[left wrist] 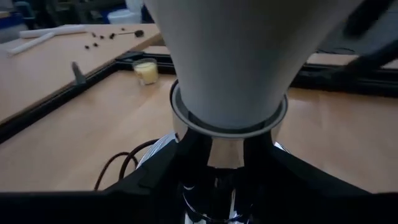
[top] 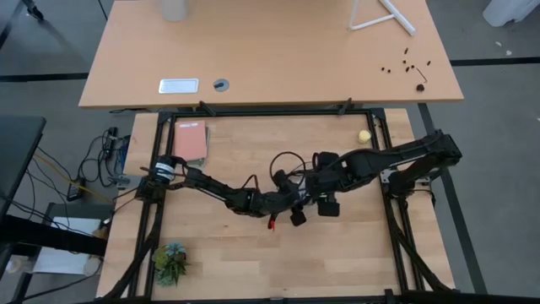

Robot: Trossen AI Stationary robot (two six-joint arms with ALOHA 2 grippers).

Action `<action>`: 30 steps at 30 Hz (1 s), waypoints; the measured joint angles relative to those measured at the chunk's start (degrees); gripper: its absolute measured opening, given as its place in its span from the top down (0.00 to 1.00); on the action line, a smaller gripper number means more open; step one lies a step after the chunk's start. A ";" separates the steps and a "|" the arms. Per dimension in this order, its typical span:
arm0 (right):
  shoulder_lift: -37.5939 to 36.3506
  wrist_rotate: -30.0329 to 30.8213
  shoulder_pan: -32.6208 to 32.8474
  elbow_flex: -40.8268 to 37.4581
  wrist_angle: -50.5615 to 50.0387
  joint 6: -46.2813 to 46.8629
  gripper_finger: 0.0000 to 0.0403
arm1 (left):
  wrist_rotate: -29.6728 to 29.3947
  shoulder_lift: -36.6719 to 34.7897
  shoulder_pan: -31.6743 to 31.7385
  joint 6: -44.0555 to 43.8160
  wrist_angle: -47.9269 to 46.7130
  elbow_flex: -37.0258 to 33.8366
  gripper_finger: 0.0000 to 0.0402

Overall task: Screw lightbulb
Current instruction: Insert the lightbulb into the lamp

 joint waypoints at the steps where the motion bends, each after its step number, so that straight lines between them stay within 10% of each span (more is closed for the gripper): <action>1: -0.47 -0.02 0.41 0.00 -0.02 0.18 0.20 | 0.98 -0.01 0.02 0.42 -0.27 0.00 0.52; 19: -18.65 2.95 3.59 -30.19 34.91 -4.95 0.22 | 7.44 -0.02 0.74 0.54 -2.40 0.00 0.52; 30: -18.30 -1.10 4.01 -29.81 36.61 -5.26 0.23 | 7.70 -0.02 0.86 -1.29 -2.64 -0.02 0.52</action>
